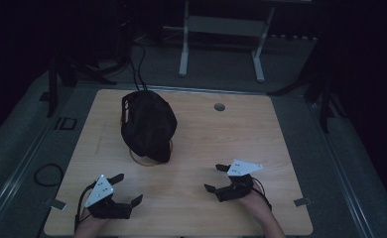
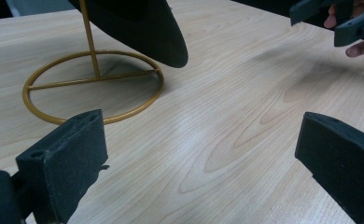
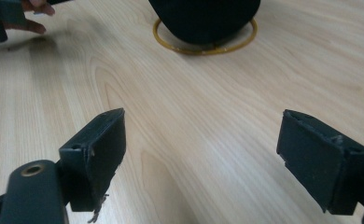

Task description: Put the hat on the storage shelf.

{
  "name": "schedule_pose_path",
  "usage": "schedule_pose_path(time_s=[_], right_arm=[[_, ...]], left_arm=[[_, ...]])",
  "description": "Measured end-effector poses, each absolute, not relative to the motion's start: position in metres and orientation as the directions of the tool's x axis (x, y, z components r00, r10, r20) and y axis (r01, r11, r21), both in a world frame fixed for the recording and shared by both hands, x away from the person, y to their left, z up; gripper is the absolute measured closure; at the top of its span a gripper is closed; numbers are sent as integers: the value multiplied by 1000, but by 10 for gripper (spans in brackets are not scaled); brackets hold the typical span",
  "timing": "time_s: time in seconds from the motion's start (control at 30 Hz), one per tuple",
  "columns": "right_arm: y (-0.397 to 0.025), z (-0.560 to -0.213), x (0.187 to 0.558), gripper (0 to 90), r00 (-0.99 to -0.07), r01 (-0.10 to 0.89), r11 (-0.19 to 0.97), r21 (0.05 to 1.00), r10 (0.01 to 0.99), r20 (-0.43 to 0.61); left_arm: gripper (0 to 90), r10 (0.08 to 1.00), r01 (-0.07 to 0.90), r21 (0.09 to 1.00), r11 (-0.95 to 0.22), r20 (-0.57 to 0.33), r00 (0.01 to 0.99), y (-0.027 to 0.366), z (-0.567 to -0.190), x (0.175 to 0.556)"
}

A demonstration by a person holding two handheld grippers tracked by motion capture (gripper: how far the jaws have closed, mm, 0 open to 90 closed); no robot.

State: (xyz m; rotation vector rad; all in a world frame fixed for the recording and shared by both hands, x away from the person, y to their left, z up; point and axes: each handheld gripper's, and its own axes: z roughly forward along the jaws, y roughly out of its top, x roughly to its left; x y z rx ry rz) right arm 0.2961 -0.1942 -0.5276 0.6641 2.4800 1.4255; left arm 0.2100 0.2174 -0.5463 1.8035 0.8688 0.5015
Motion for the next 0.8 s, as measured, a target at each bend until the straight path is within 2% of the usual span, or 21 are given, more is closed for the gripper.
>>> schedule_pose_path(time_s=[0.8], right_arm=[[-246,-542,287,154,-813,341,424,839,582,36]], left_arm=[[26,759,341,915,-214,-64,648,218,-549,211]])
